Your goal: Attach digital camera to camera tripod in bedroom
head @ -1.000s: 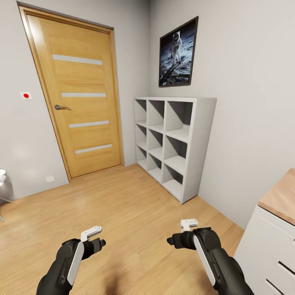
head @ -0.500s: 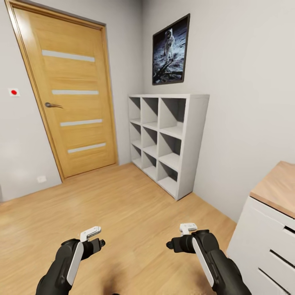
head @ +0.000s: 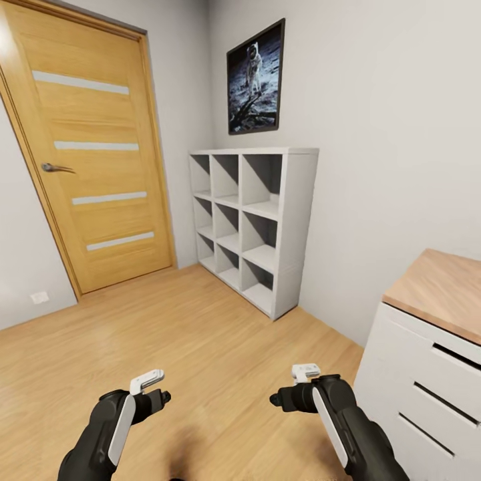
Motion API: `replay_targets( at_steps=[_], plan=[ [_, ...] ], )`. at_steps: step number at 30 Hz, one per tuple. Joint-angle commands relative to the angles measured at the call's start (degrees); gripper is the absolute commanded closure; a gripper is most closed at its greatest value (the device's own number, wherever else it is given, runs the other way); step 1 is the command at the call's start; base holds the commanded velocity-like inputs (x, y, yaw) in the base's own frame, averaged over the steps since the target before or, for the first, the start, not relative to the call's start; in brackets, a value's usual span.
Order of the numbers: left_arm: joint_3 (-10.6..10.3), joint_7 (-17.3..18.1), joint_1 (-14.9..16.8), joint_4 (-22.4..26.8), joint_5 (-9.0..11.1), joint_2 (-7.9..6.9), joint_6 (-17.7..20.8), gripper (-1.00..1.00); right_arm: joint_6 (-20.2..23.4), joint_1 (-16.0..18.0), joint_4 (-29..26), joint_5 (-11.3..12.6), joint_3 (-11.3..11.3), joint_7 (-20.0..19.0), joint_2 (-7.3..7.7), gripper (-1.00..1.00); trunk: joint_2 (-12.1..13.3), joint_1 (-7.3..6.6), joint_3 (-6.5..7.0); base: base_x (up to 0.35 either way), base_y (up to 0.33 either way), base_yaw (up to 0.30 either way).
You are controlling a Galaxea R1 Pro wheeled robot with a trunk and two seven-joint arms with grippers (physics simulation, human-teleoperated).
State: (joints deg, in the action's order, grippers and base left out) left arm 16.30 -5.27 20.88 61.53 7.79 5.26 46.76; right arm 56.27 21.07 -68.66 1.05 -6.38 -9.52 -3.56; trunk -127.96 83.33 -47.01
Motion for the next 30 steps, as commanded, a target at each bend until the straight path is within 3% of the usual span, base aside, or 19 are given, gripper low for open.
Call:
replay_targets(
  at_steps=[1,11,18,30],
  plan=[
    [0.08,-0.55,0.04,0.04,0.64,0.04,0.25,-1.0,0.24,0.05,-0.05,0.08,-0.02,-0.05,-0.1,-1.0,-0.44,0.22,-0.25,0.0,0.0,-0.032],
    [0.1,-0.76,0.4,-1.4,0.64,-0.11,0.16,-1.0,-0.02,0.11,0.01,0.0,-0.14,-0.12,-1.87,-1.0,-4.45,2.41,-2.04,0.0,0.0,-0.009],
    [0.0,-0.55,0.89,-1.85,0.64,-0.25,0.43,-1.0,-2.4,0.35,-0.8,-0.19,-0.13,-0.03,-2.01,-1.0,-7.26,3.95,-3.3,0.0,0.0,-0.001],
    [-0.19,-0.53,1.25,-2.01,0.58,-0.35,0.54,-1.0,-2.65,0.3,-4.65,-0.15,-0.2,0.08,-1.89,-1.0,-12.07,6.59,-5.45,0.0,0.0,0.0]
  ],
)
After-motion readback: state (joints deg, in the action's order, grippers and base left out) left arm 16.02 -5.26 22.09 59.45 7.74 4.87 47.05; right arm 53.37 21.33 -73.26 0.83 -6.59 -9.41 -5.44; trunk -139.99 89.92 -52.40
